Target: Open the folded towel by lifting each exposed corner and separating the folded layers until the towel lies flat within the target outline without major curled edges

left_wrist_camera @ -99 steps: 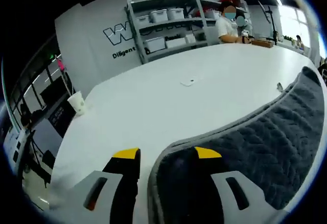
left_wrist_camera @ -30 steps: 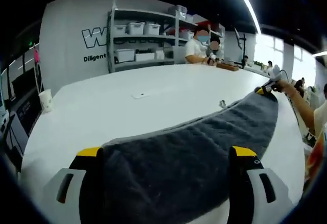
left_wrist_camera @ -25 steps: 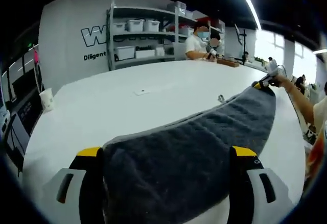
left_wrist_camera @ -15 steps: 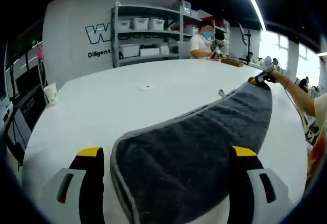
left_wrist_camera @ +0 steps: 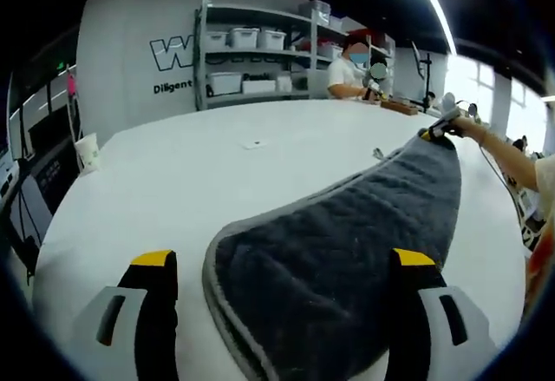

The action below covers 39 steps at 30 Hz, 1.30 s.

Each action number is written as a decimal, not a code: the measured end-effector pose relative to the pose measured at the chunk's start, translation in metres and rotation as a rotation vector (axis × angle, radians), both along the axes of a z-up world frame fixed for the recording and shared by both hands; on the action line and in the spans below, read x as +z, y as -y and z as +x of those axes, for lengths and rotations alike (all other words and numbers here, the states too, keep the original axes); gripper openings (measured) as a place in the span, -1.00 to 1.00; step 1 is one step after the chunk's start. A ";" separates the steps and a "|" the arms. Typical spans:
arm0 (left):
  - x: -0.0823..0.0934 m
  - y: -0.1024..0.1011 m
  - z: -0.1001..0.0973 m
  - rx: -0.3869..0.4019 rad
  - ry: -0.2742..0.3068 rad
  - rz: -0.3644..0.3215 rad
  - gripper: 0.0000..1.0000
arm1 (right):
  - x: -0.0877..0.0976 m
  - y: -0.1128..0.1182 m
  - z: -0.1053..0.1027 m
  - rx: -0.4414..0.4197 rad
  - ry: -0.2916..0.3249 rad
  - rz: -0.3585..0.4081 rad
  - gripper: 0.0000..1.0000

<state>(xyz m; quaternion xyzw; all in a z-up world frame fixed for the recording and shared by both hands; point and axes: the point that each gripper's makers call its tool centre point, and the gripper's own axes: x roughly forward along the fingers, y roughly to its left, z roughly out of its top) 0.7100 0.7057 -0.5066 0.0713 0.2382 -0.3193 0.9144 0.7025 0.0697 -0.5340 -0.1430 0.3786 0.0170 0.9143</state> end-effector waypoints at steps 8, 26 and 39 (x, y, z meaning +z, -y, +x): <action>0.005 -0.004 0.002 0.024 0.010 0.000 0.96 | 0.021 0.027 -0.024 -0.094 -0.015 -0.104 0.07; 0.013 0.001 -0.003 0.027 0.015 0.006 0.95 | 0.066 -0.018 -0.114 0.033 0.048 -0.010 0.99; 0.004 -0.011 0.012 0.027 0.061 0.077 0.39 | 0.058 -0.076 -0.136 0.163 0.041 0.041 0.98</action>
